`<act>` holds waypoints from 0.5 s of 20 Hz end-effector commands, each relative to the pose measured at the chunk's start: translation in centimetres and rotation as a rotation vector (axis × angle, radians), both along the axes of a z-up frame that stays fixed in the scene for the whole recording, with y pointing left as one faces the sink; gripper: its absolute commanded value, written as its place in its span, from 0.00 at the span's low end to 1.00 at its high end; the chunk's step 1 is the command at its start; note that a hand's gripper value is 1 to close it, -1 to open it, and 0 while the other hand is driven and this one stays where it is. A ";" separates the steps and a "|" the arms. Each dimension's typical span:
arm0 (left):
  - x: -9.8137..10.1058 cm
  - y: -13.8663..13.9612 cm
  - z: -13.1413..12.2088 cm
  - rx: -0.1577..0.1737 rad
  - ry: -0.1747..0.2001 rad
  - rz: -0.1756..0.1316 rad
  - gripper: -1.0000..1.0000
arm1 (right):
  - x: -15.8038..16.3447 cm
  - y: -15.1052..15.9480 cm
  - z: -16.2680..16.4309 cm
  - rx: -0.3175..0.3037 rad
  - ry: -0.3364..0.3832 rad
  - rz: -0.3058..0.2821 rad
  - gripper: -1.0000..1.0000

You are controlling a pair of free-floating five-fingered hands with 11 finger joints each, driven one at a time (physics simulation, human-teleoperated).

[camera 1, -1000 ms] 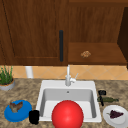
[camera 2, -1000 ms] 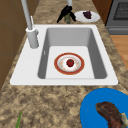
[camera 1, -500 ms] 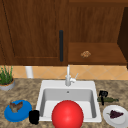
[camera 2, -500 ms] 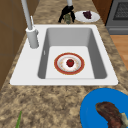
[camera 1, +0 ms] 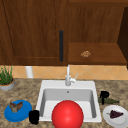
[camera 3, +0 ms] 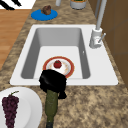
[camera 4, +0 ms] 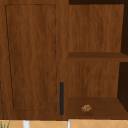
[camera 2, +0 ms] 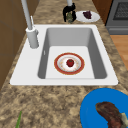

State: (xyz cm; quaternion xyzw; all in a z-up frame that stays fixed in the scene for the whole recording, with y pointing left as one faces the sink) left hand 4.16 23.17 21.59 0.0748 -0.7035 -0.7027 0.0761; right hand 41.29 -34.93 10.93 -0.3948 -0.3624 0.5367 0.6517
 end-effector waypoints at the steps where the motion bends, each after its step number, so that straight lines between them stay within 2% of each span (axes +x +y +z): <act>1: 0.0 0.0 0.0 0.000 0.000 0.000 0.50 | 0.0 0.7 1.3 0.014 0.031 -0.004 1.00; 2: 0.0 0.0 0.0 0.000 0.000 0.000 0.50 | 0.1 1.4 2.4 0.001 0.020 0.000 1.00; 5: 0.0 0.0 0.0 0.000 0.000 0.000 0.50 | -0.7 2.0 4.4 -0.009 0.055 -0.022 1.00; 10: 0.0 0.0 0.0 0.000 0.000 0.000 0.50 | -4.1 2.9 8.3 0.002 0.066 -0.005 1.00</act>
